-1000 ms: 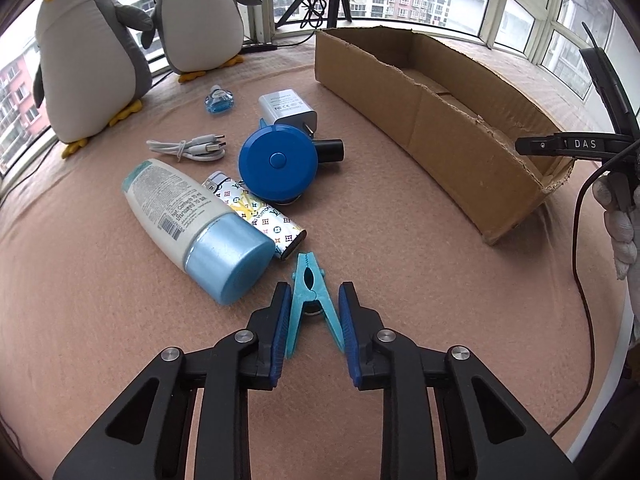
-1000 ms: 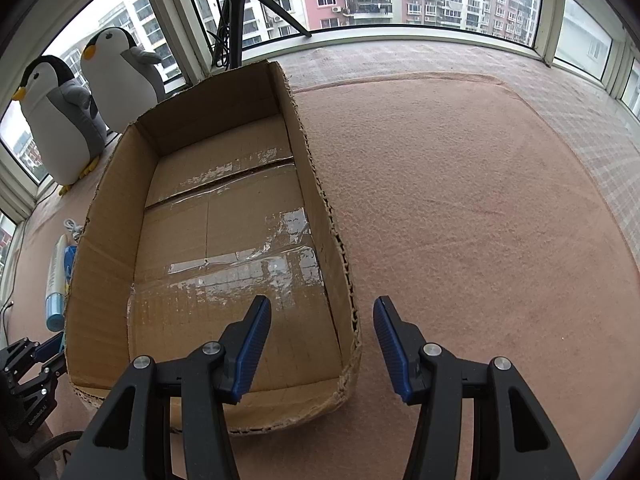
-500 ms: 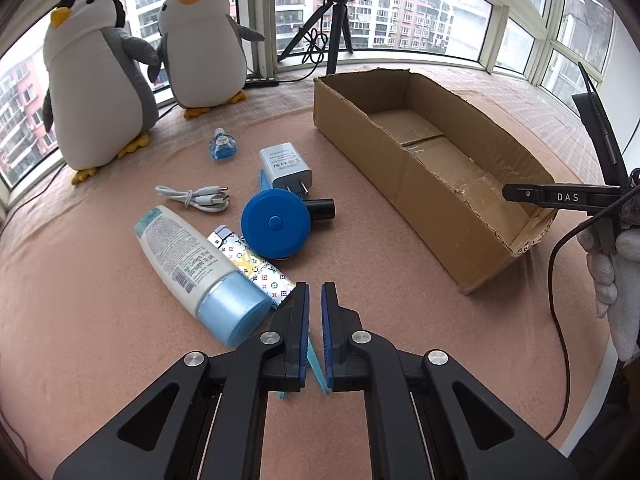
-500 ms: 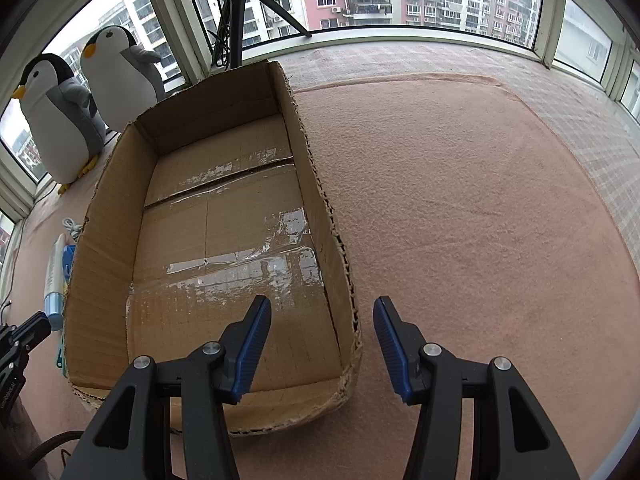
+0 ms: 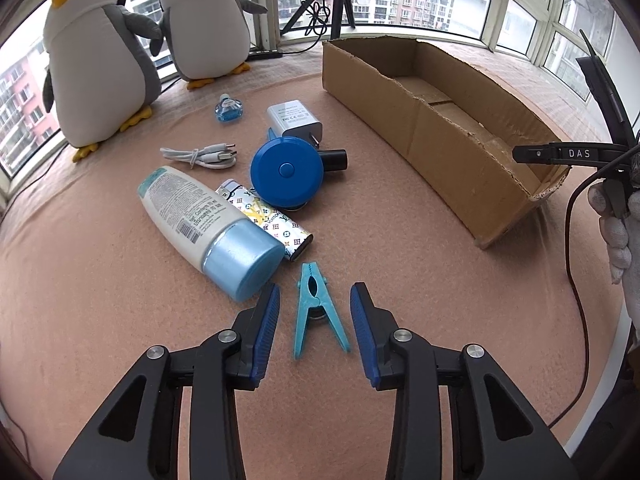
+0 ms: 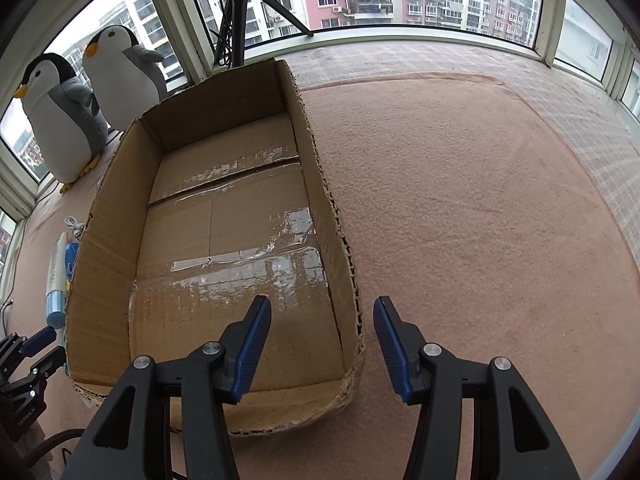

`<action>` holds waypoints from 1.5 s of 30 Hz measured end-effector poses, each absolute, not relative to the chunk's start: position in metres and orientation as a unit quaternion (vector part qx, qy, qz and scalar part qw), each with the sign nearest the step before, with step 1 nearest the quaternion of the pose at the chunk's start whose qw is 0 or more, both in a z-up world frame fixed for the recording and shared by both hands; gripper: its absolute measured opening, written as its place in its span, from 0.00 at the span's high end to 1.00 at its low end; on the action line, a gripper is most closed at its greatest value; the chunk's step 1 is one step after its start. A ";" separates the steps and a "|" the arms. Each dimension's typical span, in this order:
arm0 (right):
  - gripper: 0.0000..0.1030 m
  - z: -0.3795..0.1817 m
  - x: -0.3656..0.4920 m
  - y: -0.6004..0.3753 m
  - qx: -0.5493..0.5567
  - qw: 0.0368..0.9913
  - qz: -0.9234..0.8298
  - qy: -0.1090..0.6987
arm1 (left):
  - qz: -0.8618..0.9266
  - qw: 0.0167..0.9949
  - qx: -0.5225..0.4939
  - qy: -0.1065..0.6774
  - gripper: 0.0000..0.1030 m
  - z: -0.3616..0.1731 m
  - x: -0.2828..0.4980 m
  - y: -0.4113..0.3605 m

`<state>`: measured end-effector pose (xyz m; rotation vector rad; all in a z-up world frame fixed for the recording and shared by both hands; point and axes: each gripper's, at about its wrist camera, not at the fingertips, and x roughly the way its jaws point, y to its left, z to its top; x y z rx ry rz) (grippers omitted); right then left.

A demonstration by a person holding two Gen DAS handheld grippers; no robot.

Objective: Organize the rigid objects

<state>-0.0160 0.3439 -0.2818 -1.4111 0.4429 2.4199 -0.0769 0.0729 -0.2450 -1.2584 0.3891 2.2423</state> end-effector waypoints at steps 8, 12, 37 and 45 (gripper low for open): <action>0.52 -0.282 -0.017 0.344 -0.492 0.152 0.843 0.154 | 0.826 0.266 -0.473 0.152 0.76 -0.254 -0.070 0.073; 0.52 -0.282 -0.017 0.345 -0.492 0.152 0.843 0.153 | 0.827 0.266 -0.471 0.154 0.77 -0.253 -0.067 0.073; 0.52 -0.279 -0.013 0.348 -0.487 0.155 0.845 0.159 | 0.795 0.283 -0.502 0.189 0.81 -0.255 -0.086 0.087; 0.52 -0.279 -0.015 0.348 -0.487 0.156 0.845 0.159 | 0.794 0.290 -0.506 0.172 0.81 -0.250 -0.088 0.085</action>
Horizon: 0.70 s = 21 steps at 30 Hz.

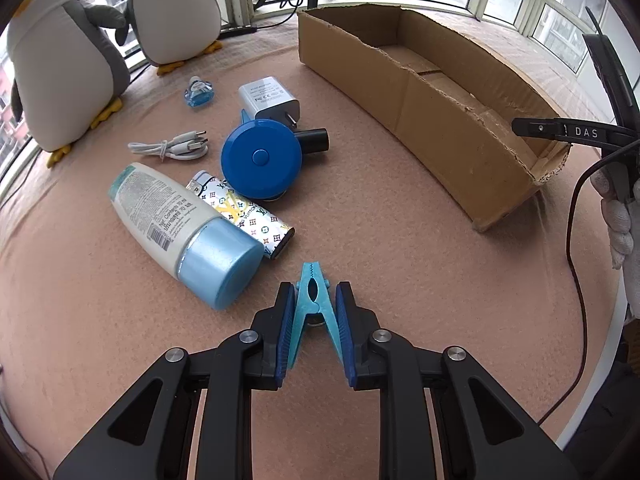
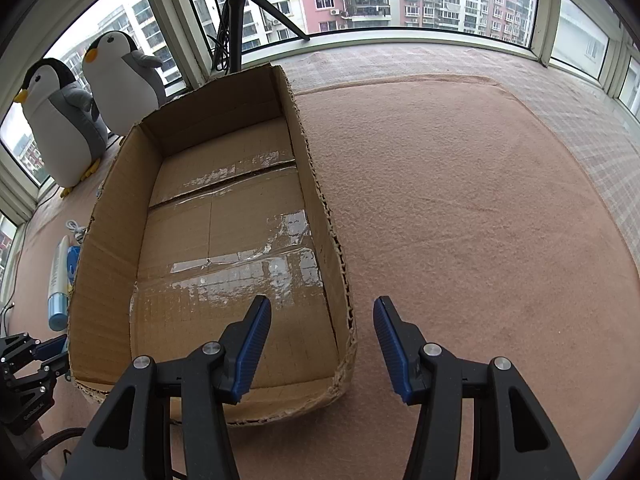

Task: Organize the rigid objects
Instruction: 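Carry the clothespin into the cardboard box and open the left tool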

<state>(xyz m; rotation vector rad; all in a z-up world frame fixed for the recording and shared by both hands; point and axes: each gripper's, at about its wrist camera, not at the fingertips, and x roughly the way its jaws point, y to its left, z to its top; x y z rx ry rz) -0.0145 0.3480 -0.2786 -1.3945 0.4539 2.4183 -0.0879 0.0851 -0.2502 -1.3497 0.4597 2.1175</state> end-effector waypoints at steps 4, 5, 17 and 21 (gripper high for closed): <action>0.52 -0.279 -0.014 0.348 -0.487 0.156 0.845 0.158 | 0.801 0.289 -0.499 0.162 0.81 -0.243 -0.087 0.084; 0.52 -0.279 -0.015 0.348 -0.487 0.155 0.845 0.158 | 0.803 0.290 -0.497 0.157 0.81 -0.240 -0.087 0.083; 0.52 -0.279 -0.015 0.350 -0.488 0.156 0.844 0.159 | 0.834 0.332 -0.424 0.122 0.81 -0.171 -0.104 0.123; 0.52 -0.280 -0.016 0.350 -0.489 0.156 0.844 0.157 | 0.834 0.359 -0.405 0.108 0.81 -0.158 -0.108 0.155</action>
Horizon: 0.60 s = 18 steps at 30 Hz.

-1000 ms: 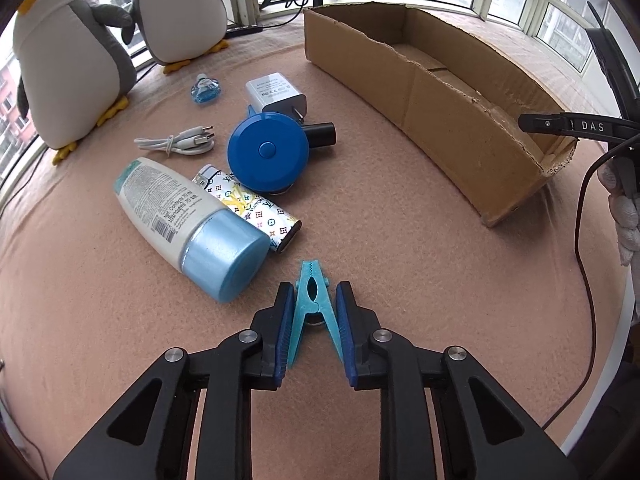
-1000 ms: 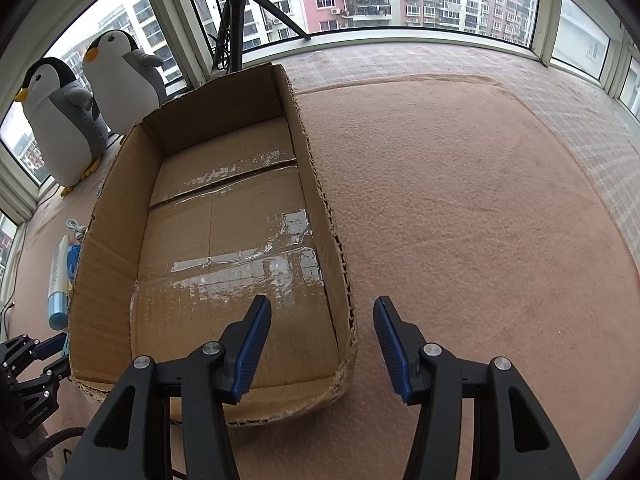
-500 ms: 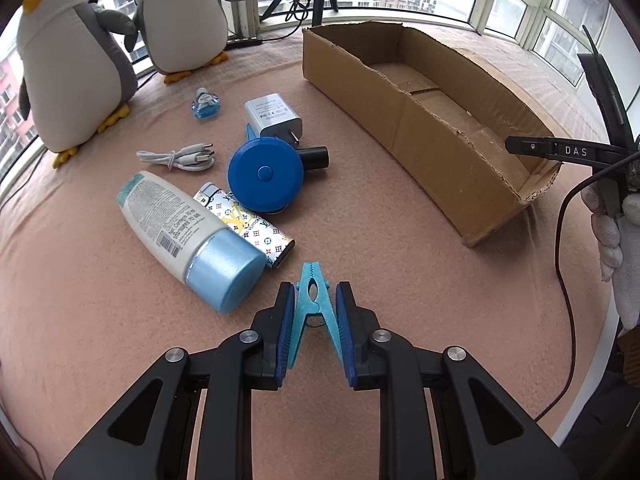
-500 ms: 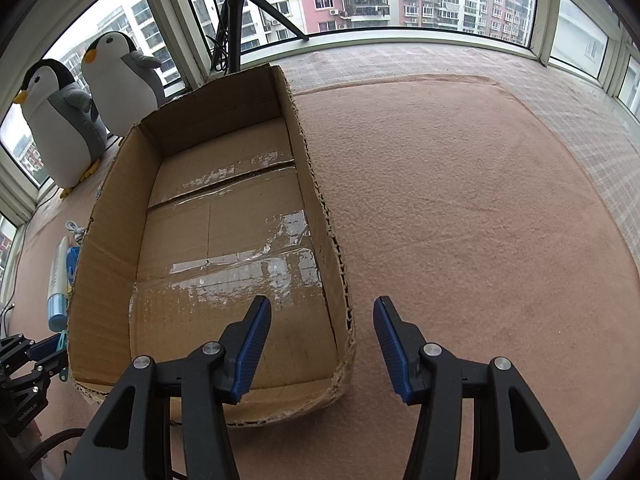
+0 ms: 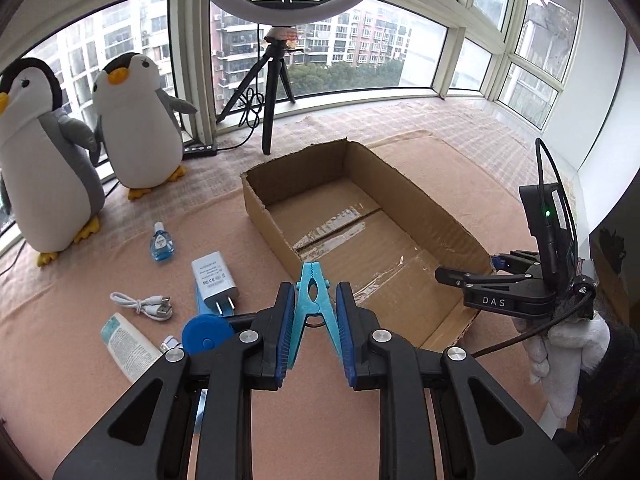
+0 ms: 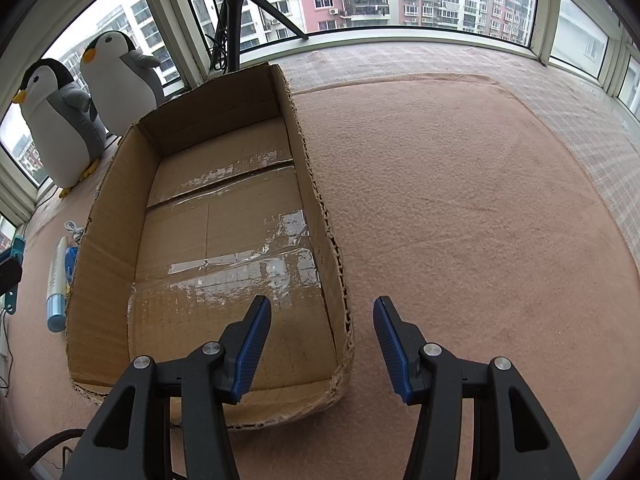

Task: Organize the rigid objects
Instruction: 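Carry the clothespin into the cardboard box and open the left tool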

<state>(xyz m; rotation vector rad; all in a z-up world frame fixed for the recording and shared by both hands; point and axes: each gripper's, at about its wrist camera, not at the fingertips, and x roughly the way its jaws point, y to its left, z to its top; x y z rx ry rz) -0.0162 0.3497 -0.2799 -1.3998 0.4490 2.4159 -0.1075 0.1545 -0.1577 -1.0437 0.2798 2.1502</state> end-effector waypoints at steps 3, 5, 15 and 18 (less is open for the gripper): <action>0.52 -0.280 -0.017 0.350 -0.490 0.157 0.843 0.156 | 0.829 0.373 -0.402 0.106 0.81 -0.159 -0.110 0.177; 0.52 -0.281 -0.018 0.350 -0.490 0.157 0.843 0.155 | 0.826 0.378 -0.403 0.105 0.81 -0.163 -0.113 0.190; 0.52 -0.281 -0.018 0.349 -0.491 0.157 0.843 0.155 | 0.824 0.373 -0.417 0.090 0.41 -0.168 -0.122 0.212; 0.52 -0.282 -0.019 0.349 -0.491 0.157 0.843 0.154 | 0.833 0.367 -0.406 0.082 0.29 -0.162 -0.122 0.205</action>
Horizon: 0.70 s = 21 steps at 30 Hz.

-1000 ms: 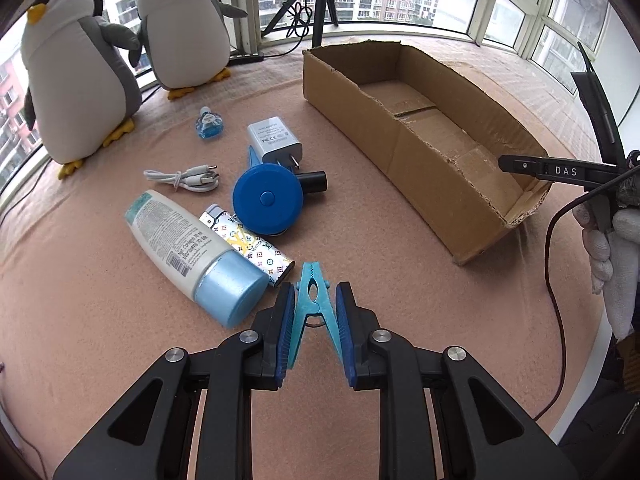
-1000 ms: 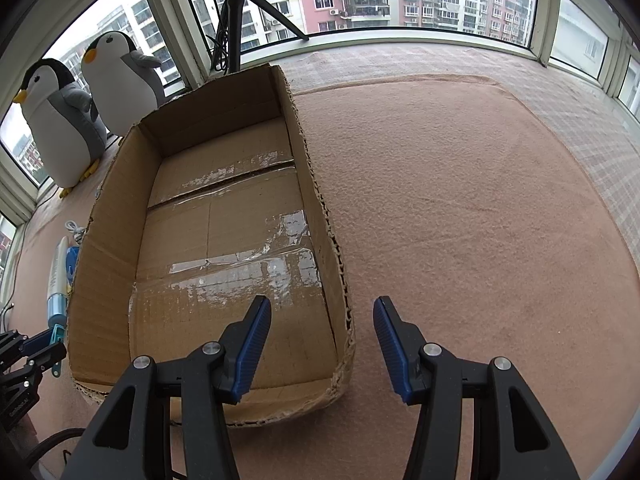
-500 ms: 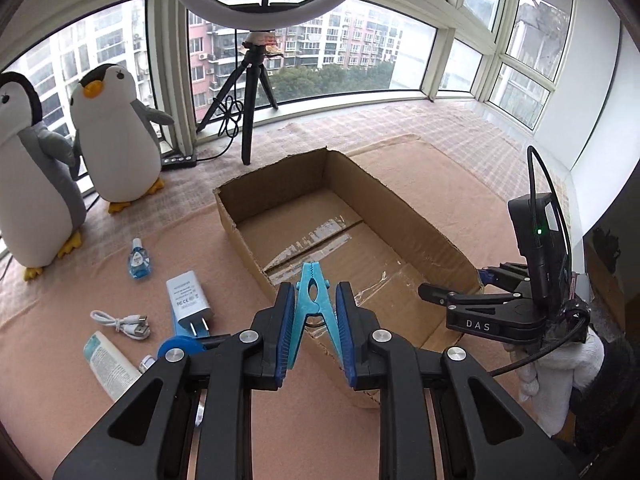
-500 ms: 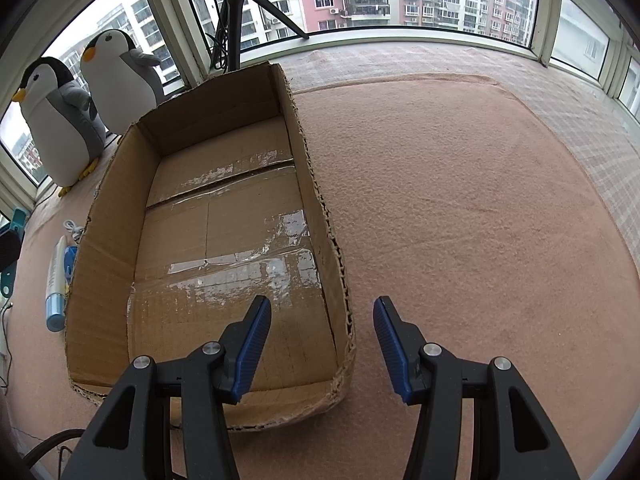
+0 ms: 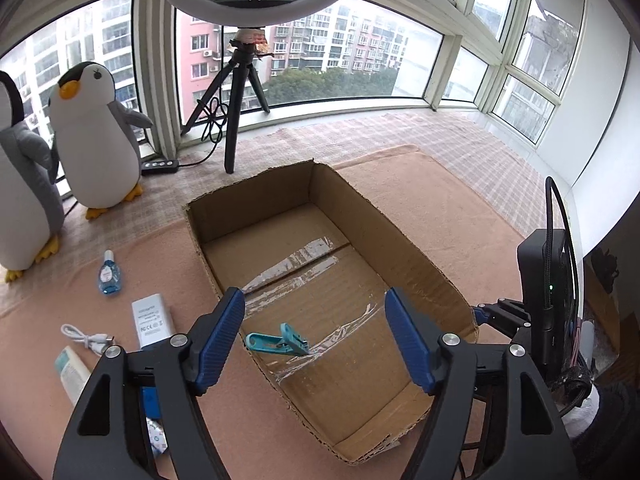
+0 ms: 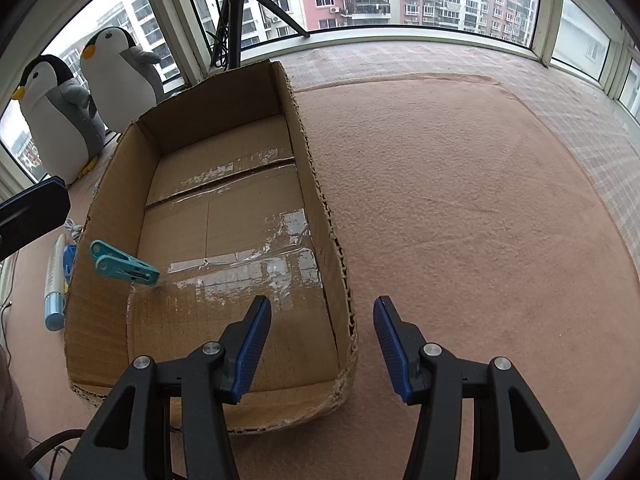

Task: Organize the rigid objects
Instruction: 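Carry the clothespin into the cardboard box and open the left tool, then return the left tool to the lotion tube and close on it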

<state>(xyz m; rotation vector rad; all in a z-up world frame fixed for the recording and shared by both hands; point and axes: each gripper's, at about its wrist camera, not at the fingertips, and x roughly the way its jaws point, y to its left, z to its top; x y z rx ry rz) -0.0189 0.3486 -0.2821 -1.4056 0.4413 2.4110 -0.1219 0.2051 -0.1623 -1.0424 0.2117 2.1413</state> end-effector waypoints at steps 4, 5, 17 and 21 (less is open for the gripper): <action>0.52 -0.283 -0.019 0.348 -0.492 0.157 0.842 0.153 | 0.839 0.358 -0.402 0.080 0.29 -0.158 -0.124 0.199; 0.52 -0.283 -0.019 0.348 -0.493 0.157 0.842 0.152 | 0.839 0.357 -0.403 0.075 0.29 -0.157 -0.125 0.196; 0.51 -0.282 -0.019 0.343 -0.495 0.155 0.842 0.147 | 0.858 0.296 -0.418 -0.025 0.29 -0.132 -0.147 0.094; 0.51 -0.281 -0.019 0.342 -0.494 0.156 0.842 0.149 | 0.873 0.234 -0.429 -0.022 0.29 -0.141 -0.144 0.045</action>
